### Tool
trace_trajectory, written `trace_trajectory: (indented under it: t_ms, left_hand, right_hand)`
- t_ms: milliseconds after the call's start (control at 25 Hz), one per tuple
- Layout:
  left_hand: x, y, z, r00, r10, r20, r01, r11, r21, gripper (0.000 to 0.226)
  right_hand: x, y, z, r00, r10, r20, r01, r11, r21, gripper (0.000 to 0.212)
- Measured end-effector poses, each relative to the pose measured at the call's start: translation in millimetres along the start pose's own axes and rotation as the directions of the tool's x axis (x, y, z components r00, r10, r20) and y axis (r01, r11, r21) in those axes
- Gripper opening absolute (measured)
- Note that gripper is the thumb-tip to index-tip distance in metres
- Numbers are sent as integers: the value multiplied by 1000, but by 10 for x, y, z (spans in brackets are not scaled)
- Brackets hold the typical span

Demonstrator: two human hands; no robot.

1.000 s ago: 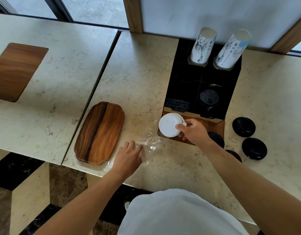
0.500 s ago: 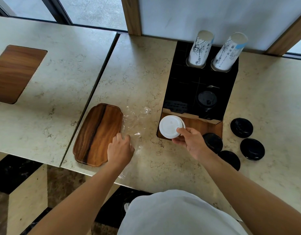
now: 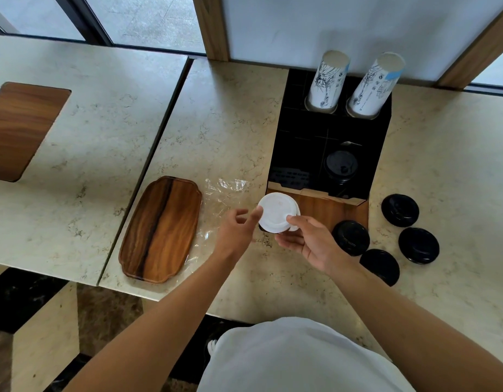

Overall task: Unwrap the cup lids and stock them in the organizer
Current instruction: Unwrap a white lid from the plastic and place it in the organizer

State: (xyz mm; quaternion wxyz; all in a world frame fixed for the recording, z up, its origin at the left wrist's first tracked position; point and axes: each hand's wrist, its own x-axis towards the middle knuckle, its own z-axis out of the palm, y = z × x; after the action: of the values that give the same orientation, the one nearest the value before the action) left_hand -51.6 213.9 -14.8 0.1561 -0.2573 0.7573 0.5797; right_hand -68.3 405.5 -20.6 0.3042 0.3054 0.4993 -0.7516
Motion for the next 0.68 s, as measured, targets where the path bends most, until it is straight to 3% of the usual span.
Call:
trace_trajectory:
  t_ms: [320,480,680]
  left_hand:
    - [128,183,244,999,7,34,1,967,-255,40]
    - [334,442,280,997,83,7,-79,966,-246,46]
    - [602,753,435,989,133,-60,-142,976,-163,44]
  right_hand:
    - [-11,-121,68,992,-82,-97,61,978,-199,51]
    - [118,-327,104,953,-246,-176,167,913,-372,50]
    - [263,-685,166,919,-311,-242,217,913,-346,51]
